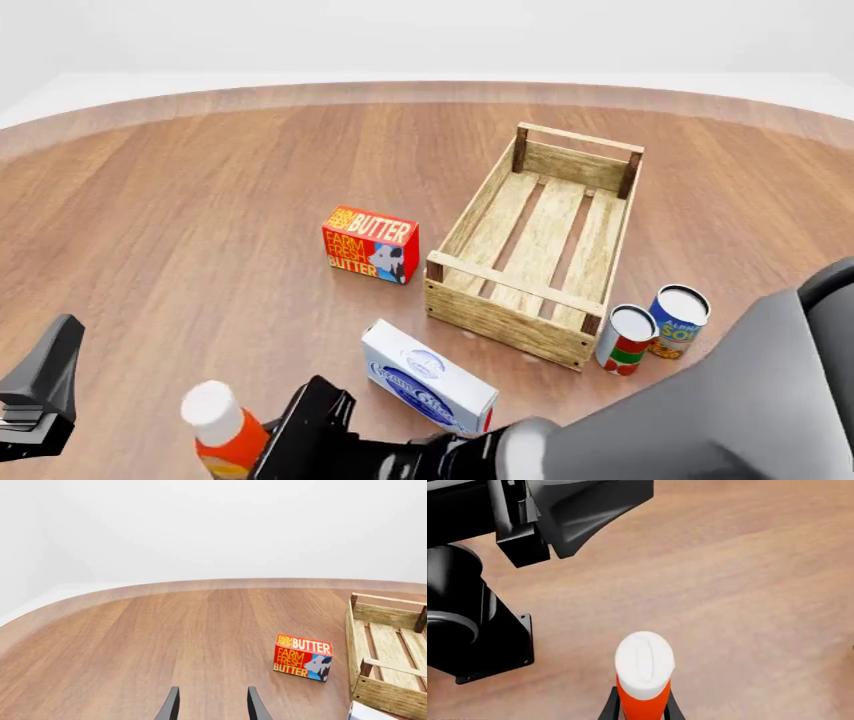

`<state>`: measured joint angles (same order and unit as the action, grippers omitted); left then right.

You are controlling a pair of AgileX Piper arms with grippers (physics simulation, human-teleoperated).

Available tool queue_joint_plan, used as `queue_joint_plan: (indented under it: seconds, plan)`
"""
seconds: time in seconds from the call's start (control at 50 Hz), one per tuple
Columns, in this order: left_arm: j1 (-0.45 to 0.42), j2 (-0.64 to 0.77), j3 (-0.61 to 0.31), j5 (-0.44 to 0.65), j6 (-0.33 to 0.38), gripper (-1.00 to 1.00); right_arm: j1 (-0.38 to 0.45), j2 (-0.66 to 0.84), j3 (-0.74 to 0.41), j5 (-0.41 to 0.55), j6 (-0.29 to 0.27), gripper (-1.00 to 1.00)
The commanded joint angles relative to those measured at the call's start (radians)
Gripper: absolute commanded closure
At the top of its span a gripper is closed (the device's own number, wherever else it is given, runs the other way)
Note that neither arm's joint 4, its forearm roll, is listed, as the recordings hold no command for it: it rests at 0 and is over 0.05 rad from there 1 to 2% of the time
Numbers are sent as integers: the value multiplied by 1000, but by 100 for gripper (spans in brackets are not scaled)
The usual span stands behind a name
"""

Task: Pick up the ketchup, and put it in the wooden tray.

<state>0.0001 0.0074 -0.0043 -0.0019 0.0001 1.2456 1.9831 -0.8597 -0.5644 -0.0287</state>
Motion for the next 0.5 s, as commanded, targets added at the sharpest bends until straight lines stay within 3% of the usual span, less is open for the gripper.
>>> queue_joint_plan:
  seconds: [0.02, 0.06, 0.2, 0.5]
  plan:
    - [0, 0, 0, 0, 0, -100, -55, -75, 69, -15, 18, 100]
    - [0, 0, 0, 0, 0, -100, -101, -112, 83, -2, 31, 100]
    - [0, 0, 0, 0, 0, -100, -134, -148, 48, 95, 38, 100]
    - [0, 0, 0, 0, 0, -100, -243, -323, -72, 308, -36, 100]
